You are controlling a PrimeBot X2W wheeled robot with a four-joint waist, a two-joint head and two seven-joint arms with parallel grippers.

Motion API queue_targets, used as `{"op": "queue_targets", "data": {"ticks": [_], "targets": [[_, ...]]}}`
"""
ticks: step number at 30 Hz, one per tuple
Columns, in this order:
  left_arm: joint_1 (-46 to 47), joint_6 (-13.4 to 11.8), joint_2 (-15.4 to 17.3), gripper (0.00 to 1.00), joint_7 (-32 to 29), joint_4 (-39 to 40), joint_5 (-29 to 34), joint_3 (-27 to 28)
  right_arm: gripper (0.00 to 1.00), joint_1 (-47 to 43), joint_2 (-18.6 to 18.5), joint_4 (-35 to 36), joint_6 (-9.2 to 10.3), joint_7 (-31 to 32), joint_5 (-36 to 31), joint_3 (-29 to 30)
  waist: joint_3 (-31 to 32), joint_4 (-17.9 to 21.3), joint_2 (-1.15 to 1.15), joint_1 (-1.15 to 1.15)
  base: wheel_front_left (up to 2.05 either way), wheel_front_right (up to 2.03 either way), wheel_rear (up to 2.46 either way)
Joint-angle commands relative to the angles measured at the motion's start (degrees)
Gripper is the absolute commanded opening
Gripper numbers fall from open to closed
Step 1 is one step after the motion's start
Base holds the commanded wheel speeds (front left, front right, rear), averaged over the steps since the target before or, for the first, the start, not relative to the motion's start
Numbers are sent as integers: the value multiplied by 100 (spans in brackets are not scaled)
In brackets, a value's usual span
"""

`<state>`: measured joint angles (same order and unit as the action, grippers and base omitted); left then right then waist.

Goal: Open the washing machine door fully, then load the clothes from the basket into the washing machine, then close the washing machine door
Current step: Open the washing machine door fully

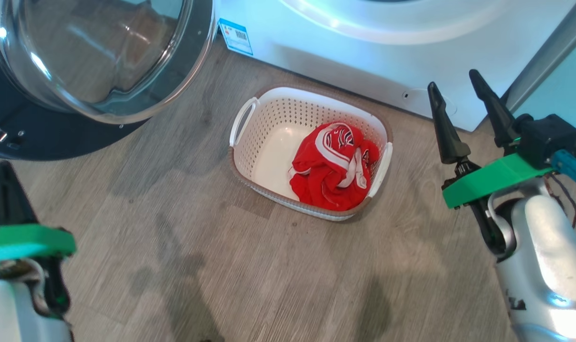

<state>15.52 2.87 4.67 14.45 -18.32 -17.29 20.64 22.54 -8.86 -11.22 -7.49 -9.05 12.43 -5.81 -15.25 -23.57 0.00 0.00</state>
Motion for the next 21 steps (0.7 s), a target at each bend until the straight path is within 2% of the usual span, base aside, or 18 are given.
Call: {"op": "queue_targets", "data": {"ticks": [1,2,3,4,5,13,21], "targets": [[-118,37,99,23,37,449,69,33,100,-65,124,150,0,-73,56,-88,66,32,0,0,0,0,0],[-229,40,60,44,-8,600,86,-39,100,-92,137,133,0,-87,59,-67,88,39,0,0,0,0,0],[-325,43,23,87,-60,756,87,-112,100,-120,151,116,0,-103,63,-53,115,50,0,0,0,0,0],[-325,43,23,87,-60,756,87,-112,100,-120,151,116,0,-103,63,-53,115,50,0,0,0,0,0],[-414,41,-5,100,-116,913,92,-184,100,-144,164,105,0,-116,67,-39,130,61,0,0,0,0,0],[-826,40,-111,100,-565,1817,138,-793,100,-274,287,-61,0,-226,117,-5,308,317,0,0,0,0,0],[-899,117,-91,100,-940,2234,238,-1248,100,-440,409,-202,0,-352,140,24,509,901,0,0,0,0,0]]}}
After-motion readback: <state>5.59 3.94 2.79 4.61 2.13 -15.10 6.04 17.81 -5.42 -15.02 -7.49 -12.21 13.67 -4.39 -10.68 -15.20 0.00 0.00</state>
